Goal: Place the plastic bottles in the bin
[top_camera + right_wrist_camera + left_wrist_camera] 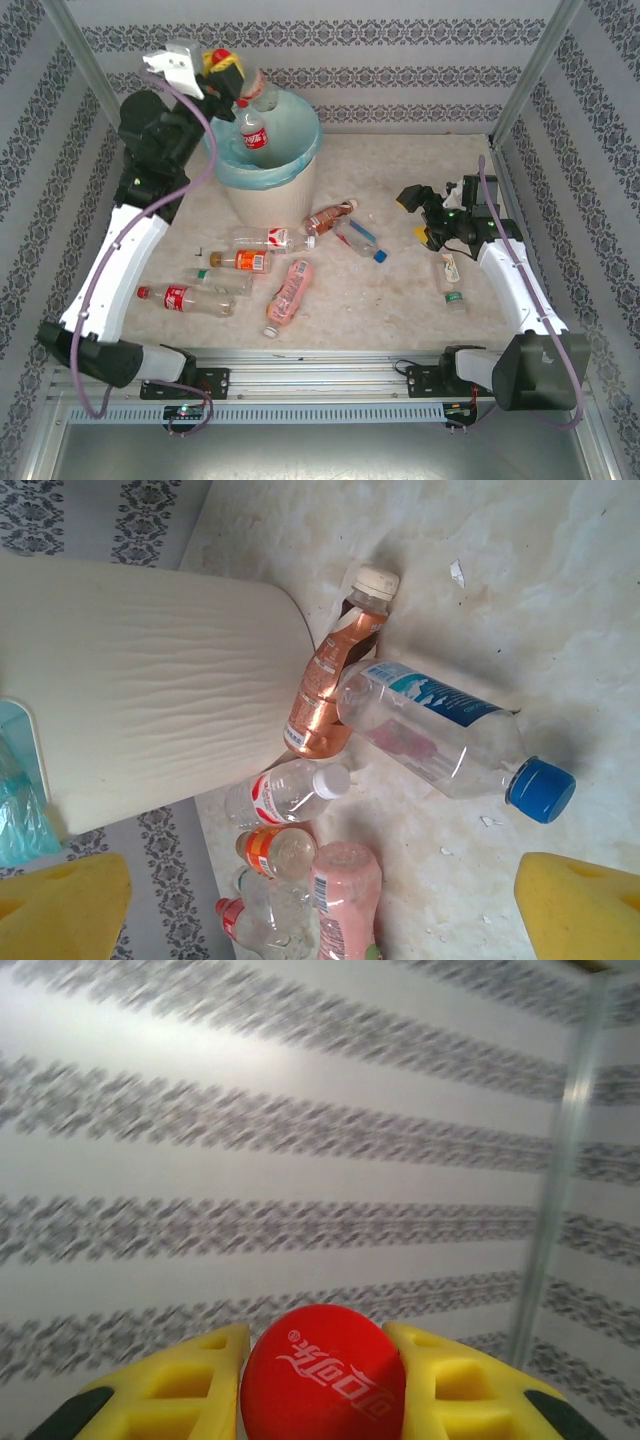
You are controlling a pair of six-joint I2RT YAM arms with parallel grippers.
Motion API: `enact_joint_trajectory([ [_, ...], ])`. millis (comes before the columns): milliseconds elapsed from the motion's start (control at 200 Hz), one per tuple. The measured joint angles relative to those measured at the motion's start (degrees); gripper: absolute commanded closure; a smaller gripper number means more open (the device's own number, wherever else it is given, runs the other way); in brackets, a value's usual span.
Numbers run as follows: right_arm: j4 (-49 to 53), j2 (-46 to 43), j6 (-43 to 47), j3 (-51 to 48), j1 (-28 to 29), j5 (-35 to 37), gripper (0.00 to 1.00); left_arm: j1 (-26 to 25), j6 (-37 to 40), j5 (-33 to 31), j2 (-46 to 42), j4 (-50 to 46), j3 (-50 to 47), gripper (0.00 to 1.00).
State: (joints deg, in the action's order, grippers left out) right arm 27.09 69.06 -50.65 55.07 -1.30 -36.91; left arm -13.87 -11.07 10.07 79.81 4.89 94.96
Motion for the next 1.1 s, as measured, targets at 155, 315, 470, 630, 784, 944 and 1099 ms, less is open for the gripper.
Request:
enact_joint_trajectory([
  [155, -0.3, -0.5, 0.0, -1.2, 0.0, 0.0, 0.02, 5.7, -6.0, 0.7, 7.8, -3.4, 2.3, 1.0],
  [315, -0.4, -0.9, 0.0, -1.4, 0.0, 0.0, 0.02, 5.6, -9.6, 4.9, 15.6, -5.8, 3.7, 1.0],
  [470, -0.4, -0.9, -0.1, -1.5, 0.0, 0.0, 0.02, 4.9, -10.3, 6.7, 20.0, -5.9, 4.0, 1.0],
  [630, -0.4, -0.9, -0.2, -1.5, 0.3, 0.0, 0.02, 2.4, -7.3, 6.8, 24.1, -7.3, 8.3, 1.0],
  [784, -0.4, -0.7, -0.4, -1.5, 1.5, 0.1, 0.02, 0.6, -2.9, 6.5, 28.7, -9.9, 13.2, 1.0],
  [944, -0.4, -0.4, -0.4, -1.5, 2.9, 0.1, 0.02, 0.5, 0.2, 5.9, 32.8, -13.2, 13.7, 1.0],
  [1099, -0.4, 0.0, -0.4, -1.6, 3.5, 0.1, 0.02, 0.5, 1.3, 5.3, 35.0, -15.6, 13.6, 1.0],
])
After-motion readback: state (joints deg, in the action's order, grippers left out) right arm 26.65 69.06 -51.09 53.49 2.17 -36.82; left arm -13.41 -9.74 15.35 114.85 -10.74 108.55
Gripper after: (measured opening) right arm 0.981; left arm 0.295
